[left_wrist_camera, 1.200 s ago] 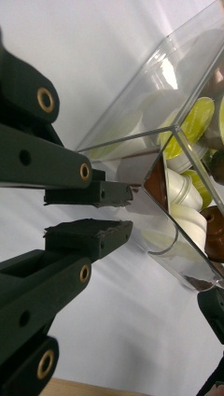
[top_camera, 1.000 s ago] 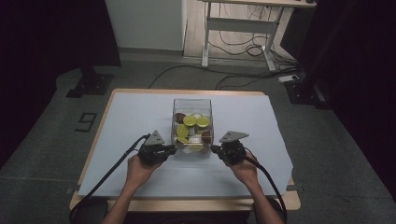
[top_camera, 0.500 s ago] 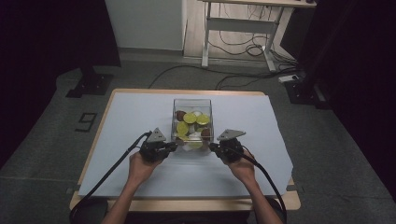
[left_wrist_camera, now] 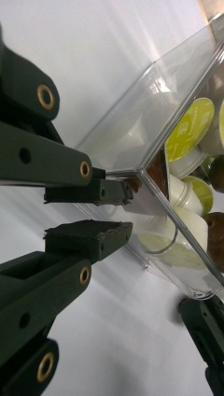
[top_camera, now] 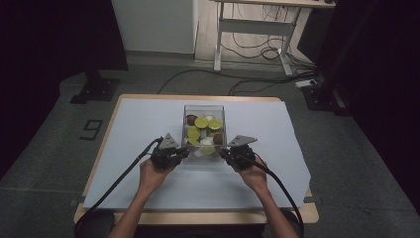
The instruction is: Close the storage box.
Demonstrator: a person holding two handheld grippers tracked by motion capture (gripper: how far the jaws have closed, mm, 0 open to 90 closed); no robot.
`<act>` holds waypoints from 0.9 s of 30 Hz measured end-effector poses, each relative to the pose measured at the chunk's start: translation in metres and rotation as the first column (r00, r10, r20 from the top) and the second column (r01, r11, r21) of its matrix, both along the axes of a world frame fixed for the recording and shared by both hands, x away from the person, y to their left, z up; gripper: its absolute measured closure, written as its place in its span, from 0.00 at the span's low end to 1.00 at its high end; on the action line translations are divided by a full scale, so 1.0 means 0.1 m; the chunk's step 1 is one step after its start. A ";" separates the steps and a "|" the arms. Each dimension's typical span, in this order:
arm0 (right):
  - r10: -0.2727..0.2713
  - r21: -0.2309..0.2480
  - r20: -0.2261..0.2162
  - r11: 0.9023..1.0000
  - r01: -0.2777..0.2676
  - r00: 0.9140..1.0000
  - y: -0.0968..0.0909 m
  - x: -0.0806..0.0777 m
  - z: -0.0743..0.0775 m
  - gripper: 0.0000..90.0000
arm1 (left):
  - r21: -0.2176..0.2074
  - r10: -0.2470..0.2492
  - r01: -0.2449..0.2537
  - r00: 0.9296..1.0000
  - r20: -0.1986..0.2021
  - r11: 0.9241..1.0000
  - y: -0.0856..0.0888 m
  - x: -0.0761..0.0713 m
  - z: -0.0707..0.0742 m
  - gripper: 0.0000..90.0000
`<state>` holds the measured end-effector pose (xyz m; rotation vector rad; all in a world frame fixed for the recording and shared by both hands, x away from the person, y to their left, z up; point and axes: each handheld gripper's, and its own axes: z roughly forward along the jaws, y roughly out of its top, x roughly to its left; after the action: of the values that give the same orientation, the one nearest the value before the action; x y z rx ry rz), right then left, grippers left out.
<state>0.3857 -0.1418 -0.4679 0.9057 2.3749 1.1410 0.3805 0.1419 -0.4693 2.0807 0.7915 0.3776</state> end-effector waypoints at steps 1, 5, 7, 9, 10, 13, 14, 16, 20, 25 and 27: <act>0.000 0.000 0.003 1.000 0.000 1.000 0.00 0.00 0.00 0.88 | -0.003 0.003 -0.003 1.000 -0.001 1.000 0.00 0.01 0.00 0.86; -0.006 0.004 0.004 1.000 0.006 1.000 0.03 0.02 -0.02 0.88 | 0.005 0.009 -0.009 1.000 0.005 1.000 -0.01 0.01 -0.01 0.86; -0.007 0.005 0.003 1.000 0.007 1.000 0.03 0.02 -0.02 0.88 | 0.006 0.012 -0.012 1.000 0.007 1.000 -0.01 0.01 -0.01 0.86; -0.009 0.005 0.002 1.000 0.009 1.000 0.03 0.02 -0.02 0.87 | 0.007 0.013 -0.013 1.000 0.009 1.000 -0.01 0.01 -0.01 0.85; -0.011 0.005 0.003 1.000 0.011 1.000 0.03 0.02 -0.02 0.87 | 0.008 0.014 -0.014 1.000 0.010 1.000 -0.01 0.01 -0.01 0.85; -0.014 0.008 0.002 1.000 0.014 1.000 0.04 0.02 -0.02 0.85 | 0.007 0.016 -0.016 1.000 0.009 1.000 -0.02 0.01 -0.01 0.84; -0.016 0.007 0.003 1.000 0.016 1.000 0.04 0.02 -0.02 0.85 | 0.006 0.018 -0.018 1.000 0.010 1.000 -0.02 0.01 -0.01 0.84; -0.019 0.012 0.001 1.000 0.019 1.000 0.04 0.02 -0.02 0.85 | 0.006 0.021 -0.021 1.000 0.011 1.000 -0.02 0.01 -0.01 0.84; -0.025 0.019 0.000 1.000 0.025 1.000 0.05 0.02 -0.02 0.85 | 0.006 0.028 -0.028 0.999 0.015 1.000 -0.02 0.01 -0.01 0.84; -0.028 0.022 -0.003 0.999 0.028 1.000 0.05 0.03 -0.02 0.85 | 0.004 0.029 -0.029 0.999 0.013 1.000 -0.03 0.01 -0.01 0.82; -0.026 0.024 -0.004 0.999 0.026 1.000 0.05 0.03 -0.02 0.84 | 0.005 0.026 -0.026 1.000 0.014 1.000 -0.03 0.01 -0.01 0.81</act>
<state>0.3886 -0.1371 -0.4700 0.9450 2.3502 1.1608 0.3812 0.1391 -0.4706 2.0721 0.8104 0.4089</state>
